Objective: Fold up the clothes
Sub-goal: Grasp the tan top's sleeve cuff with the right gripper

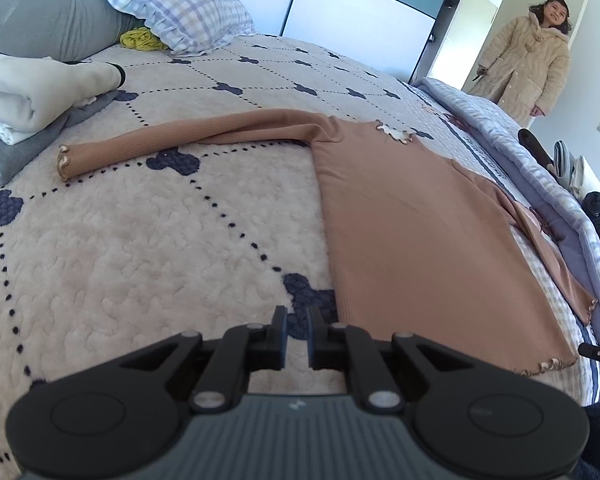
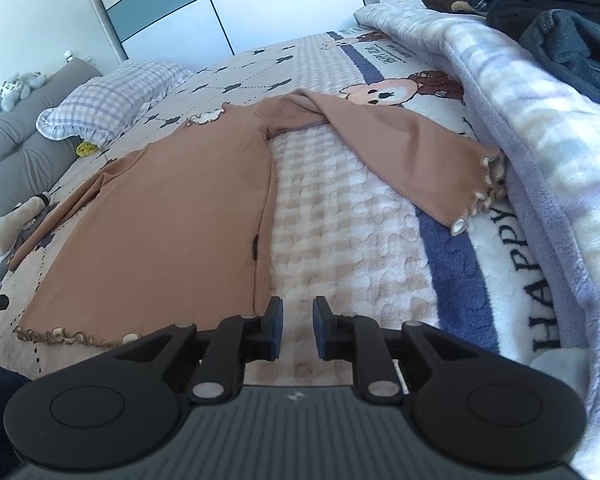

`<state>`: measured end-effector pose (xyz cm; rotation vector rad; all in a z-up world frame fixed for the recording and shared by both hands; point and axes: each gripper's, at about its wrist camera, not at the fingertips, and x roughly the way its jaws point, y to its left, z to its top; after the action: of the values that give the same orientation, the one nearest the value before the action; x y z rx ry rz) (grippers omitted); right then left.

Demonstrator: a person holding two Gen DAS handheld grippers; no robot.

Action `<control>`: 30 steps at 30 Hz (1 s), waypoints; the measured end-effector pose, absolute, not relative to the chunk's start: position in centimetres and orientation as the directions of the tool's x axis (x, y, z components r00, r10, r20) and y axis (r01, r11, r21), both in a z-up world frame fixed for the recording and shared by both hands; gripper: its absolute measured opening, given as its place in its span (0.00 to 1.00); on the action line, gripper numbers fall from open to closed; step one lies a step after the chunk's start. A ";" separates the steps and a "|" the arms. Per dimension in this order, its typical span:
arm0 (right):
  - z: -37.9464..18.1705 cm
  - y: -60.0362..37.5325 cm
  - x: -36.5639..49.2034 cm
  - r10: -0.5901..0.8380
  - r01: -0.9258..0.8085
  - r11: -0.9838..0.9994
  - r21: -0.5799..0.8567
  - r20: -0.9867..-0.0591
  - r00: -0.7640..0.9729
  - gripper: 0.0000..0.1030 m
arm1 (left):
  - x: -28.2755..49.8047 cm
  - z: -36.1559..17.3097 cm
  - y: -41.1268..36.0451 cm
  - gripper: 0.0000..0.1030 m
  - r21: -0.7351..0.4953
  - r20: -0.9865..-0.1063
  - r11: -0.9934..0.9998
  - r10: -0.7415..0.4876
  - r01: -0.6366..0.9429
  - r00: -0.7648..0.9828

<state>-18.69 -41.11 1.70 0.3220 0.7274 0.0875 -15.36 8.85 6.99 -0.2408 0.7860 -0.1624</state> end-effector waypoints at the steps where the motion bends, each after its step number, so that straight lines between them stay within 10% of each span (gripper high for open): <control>1: 1.7 -41.3 -18.7 0.184 0.039 0.947 0.318 -0.639 0.747 0.19 | -15.3 7.0 8.9 0.08 -0.275 -0.678 0.960 -0.232 0.053 0.697; 18: 2.5 -43.4 -18.6 -0.025 0.162 0.972 0.171 -0.610 0.792 0.19 | -14.8 6.9 9.4 0.11 -0.270 -0.684 0.963 -0.208 0.023 0.700; 30: 0.7 -43.0 -15.1 -0.289 0.095 0.932 -0.350 -0.559 0.778 0.31 | -14.8 7.0 9.3 0.17 -0.257 -0.687 0.966 -0.198 0.020 0.700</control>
<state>-15.09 -42.98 0.74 -0.3128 0.6494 -0.2114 -14.81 9.29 6.99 -0.2384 0.7884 -0.1228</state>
